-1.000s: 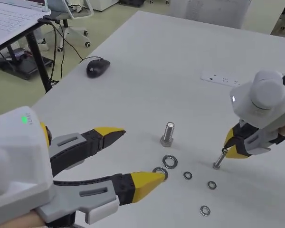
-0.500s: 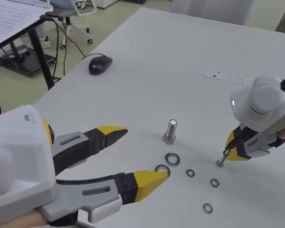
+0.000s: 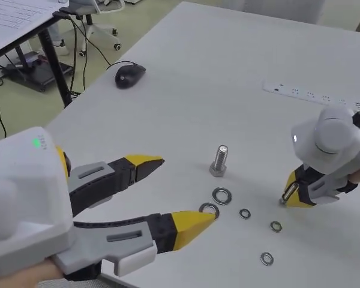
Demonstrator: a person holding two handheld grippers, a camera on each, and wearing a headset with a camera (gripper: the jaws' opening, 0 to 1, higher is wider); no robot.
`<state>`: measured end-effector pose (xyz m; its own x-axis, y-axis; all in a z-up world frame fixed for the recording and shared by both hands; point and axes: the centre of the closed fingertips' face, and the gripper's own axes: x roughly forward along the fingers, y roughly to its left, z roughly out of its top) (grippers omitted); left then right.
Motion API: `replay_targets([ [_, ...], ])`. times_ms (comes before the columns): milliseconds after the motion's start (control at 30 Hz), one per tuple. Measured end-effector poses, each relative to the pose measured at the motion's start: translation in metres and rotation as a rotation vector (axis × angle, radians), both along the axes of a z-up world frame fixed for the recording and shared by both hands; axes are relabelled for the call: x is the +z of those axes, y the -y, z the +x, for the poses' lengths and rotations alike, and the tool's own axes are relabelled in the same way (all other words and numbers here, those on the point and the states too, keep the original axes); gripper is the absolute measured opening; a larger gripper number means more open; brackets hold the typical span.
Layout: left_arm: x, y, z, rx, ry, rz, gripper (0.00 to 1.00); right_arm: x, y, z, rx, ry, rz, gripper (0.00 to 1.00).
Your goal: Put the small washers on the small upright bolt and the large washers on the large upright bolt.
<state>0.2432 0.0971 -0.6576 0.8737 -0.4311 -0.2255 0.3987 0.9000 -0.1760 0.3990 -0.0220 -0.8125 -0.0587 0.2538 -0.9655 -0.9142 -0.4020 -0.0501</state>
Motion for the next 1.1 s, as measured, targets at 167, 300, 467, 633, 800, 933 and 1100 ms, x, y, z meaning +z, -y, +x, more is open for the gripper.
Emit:
replay_targets([
  [167, 0.0, -0.001, 0.0, 0.003, -0.002, 0.002, 0.58, -0.004, 0.002, 0.0, 0.001, -0.001, -0.001, 0.13],
  [300, 0.0, -0.002, 0.001, 0.006, -0.002, 0.004, 0.58, -0.005, 0.003, 0.0, -0.002, -0.001, 0.006, 0.15],
  [467, 0.0, -0.002, 0.001, 0.007, 0.0, 0.005, 0.59, -0.002, 0.006, 0.002, -0.014, 0.001, 0.009, 0.16],
  [633, 0.001, 0.001, 0.001, -0.001, -0.001, 0.008, 0.59, 0.005, 0.011, 0.003, -0.028, 0.01, 0.018, 0.17],
  [800, 0.005, 0.007, 0.001, -0.018, 0.007, 0.015, 0.59, 0.014, 0.019, 0.002, -0.044, 0.019, 0.027, 0.17],
  [933, 0.009, 0.011, -0.001, -0.029, 0.018, 0.024, 0.59, 0.02, 0.027, -0.002, -0.059, 0.023, 0.03, 0.18],
  [1100, 0.012, 0.016, -0.006, -0.04, 0.025, 0.031, 0.59, 0.025, 0.034, -0.013, -0.073, 0.021, 0.042, 0.18],
])
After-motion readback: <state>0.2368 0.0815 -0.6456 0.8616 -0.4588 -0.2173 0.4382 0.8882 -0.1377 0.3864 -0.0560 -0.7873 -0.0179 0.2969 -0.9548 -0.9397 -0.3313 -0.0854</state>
